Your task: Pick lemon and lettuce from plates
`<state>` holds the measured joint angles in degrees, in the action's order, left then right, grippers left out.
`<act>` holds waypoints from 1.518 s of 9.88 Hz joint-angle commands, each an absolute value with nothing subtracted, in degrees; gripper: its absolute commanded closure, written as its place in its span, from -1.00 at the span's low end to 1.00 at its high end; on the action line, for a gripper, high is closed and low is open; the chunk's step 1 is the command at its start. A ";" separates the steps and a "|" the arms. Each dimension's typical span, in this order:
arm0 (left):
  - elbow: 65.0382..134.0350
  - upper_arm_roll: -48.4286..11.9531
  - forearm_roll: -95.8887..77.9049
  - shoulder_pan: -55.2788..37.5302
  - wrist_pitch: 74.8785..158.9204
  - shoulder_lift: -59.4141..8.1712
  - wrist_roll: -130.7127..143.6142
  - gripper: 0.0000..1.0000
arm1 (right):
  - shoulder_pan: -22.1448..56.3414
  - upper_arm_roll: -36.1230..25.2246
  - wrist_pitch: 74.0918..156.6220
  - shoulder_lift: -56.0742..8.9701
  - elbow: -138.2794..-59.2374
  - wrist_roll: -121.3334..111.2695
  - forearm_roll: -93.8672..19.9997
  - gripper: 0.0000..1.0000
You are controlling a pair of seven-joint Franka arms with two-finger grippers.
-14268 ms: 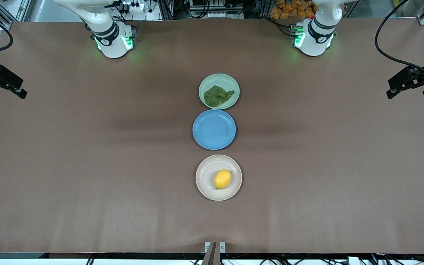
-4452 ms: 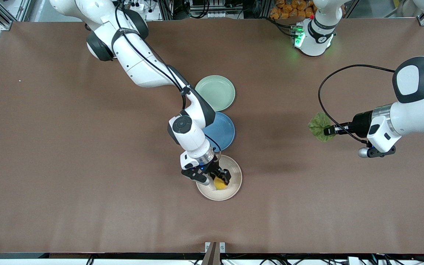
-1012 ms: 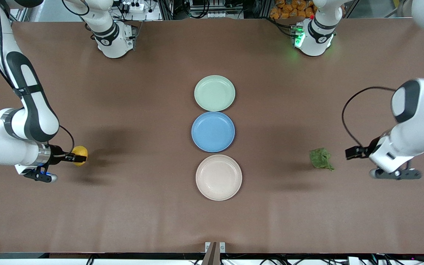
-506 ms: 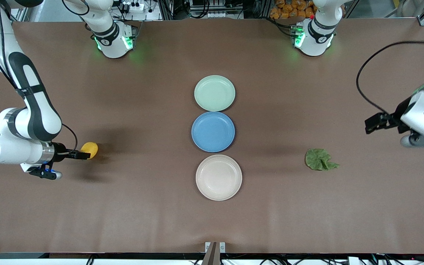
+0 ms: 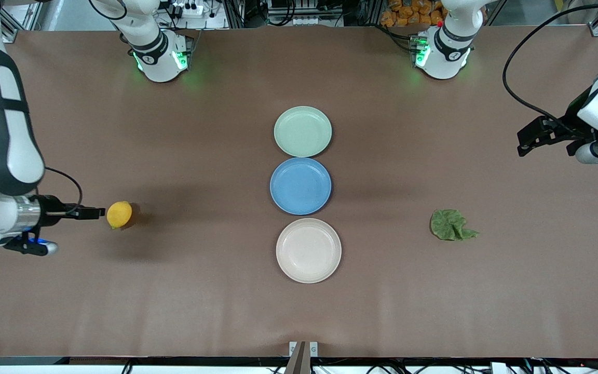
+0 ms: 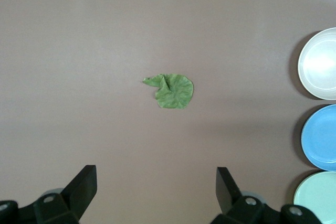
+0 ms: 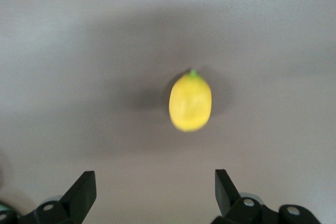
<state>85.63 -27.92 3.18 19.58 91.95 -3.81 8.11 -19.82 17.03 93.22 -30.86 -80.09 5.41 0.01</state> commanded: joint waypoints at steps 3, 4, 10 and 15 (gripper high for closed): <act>85.78 -27.69 0.01 20.04 89.30 -1.15 8.70 -1.00 | -19.86 17.75 85.35 -17.78 -79.10 6.24 1.05 -1.00; 85.26 -27.60 -0.26 20.04 88.08 -1.06 8.61 -1.00 | -19.95 17.67 83.78 -16.10 -78.84 6.33 0.97 -1.00; 84.81 -24.71 -5.18 20.48 85.78 3.24 8.17 -1.00 | -17.93 16.01 80.33 -6.77 -78.84 6.24 1.14 -1.00; 84.99 -8.55 -5.19 5.73 85.08 3.78 7.12 -1.00 | -12.22 7.74 80.16 -3.43 -79.10 6.06 0.53 -1.00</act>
<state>84.68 -12.63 -3.95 9.25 86.02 2.96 7.94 -13.00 8.58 80.14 -5.53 -77.64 5.54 0.11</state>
